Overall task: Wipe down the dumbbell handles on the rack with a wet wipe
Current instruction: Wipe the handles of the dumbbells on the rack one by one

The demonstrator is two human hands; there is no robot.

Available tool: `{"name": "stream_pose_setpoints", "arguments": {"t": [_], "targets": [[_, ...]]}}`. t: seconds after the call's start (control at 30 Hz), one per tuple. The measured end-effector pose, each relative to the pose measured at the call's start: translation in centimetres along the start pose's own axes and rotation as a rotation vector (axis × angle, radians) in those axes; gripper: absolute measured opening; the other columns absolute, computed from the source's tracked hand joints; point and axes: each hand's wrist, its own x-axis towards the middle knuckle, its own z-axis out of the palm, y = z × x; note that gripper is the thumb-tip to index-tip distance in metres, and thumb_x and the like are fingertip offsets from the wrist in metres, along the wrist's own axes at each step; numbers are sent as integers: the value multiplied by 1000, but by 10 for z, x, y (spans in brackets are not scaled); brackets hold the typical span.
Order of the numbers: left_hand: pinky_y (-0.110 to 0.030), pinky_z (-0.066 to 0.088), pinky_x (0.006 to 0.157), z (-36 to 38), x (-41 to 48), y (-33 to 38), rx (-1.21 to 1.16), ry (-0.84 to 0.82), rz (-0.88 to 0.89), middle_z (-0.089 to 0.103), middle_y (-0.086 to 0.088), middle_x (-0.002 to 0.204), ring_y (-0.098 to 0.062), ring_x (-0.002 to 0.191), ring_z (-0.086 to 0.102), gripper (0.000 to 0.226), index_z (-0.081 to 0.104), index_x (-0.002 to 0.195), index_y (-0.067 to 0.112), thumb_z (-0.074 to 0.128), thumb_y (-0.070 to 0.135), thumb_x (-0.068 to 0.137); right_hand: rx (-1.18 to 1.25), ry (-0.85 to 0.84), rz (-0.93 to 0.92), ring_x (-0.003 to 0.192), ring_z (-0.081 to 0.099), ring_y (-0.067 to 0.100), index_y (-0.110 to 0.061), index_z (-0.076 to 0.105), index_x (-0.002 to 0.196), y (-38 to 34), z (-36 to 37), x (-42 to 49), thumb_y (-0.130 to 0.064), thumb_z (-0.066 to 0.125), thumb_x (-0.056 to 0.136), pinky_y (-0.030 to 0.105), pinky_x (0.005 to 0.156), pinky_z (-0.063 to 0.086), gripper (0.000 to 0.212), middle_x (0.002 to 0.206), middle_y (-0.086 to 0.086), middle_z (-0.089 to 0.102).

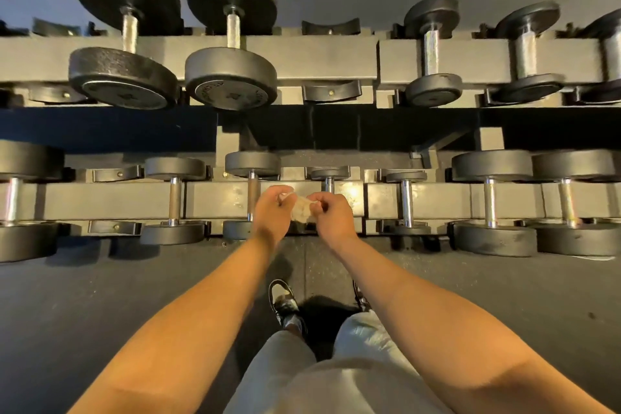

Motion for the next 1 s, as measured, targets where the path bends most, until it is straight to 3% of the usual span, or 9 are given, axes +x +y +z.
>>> {"name": "stream_pose_setpoints", "arguments": {"t": [0.1, 0.2, 0.37, 0.5, 0.63, 0.83, 0.93, 1.0], "targets": [[-31, 48, 85, 18, -3, -1, 7, 28, -18, 65, -1, 93, -18, 91, 60, 18, 67, 87, 15, 58, 6, 99, -42, -34, -9, 97, 61, 16, -16, 70, 94, 7, -21, 4, -3, 57, 95, 25, 83, 48, 18, 107, 6, 66], [-26, 44, 89, 43, -4, -10, 170, 66, -27, 69, -6, 109, -19, 101, 63, 11, 72, 102, 10, 63, 9, 97, -20, -40, 15, 93, 61, 18, -13, 69, 94, 19, -43, 14, -2, 55, 96, 28, 83, 47, 18, 100, 5, 68], [-5, 39, 66, 86, -10, -12, 104, 136, -104, 66, 4, 94, -10, 86, 59, 7, 67, 98, 16, 68, 11, 93, 17, -22, 82, 92, 63, 19, -22, 64, 87, 45, -61, 31, -2, 60, 93, 31, 86, 52, 21, 98, 4, 69], [-4, 40, 61, 116, -11, -16, 24, 190, -158, 64, 3, 89, -6, 78, 57, 8, 67, 100, 10, 69, 12, 93, 158, 11, 156, 84, 58, 12, -16, 66, 88, 62, -73, 42, 2, 58, 93, 9, 70, 43, 20, 89, -2, 64], [-10, 44, 68, 144, -4, -23, -112, 205, -208, 65, 2, 89, -9, 81, 59, 11, 64, 105, 11, 63, 19, 99, 393, -11, 313, 83, 56, 10, -12, 68, 92, 71, -73, 52, -3, 60, 95, 22, 82, 46, 12, 89, -2, 64], [-32, 53, 88, 168, 24, -47, -187, 139, -239, 70, -2, 102, -15, 94, 64, 20, 66, 118, 21, 55, 26, 102, 519, -72, 408, 106, 64, 19, -23, 72, 97, 99, -51, 78, -10, 59, 99, 37, 98, 53, 19, 110, 2, 70], [-31, 53, 93, 171, 38, -60, -161, 114, -233, 69, 3, 114, -12, 105, 65, 26, 61, 128, 24, 53, 30, 104, 499, -107, 372, 104, 67, 21, -25, 74, 97, 111, -41, 91, -10, 55, 101, 37, 95, 56, 24, 109, 4, 71], [-34, 54, 93, 173, 51, -71, -130, 134, -225, 69, 1, 113, -14, 103, 65, 21, 62, 123, 24, 54, 24, 103, 456, -105, 338, 102, 66, 21, -21, 74, 98, 119, -35, 102, -11, 54, 101, 33, 91, 56, 22, 107, 5, 70]]}}
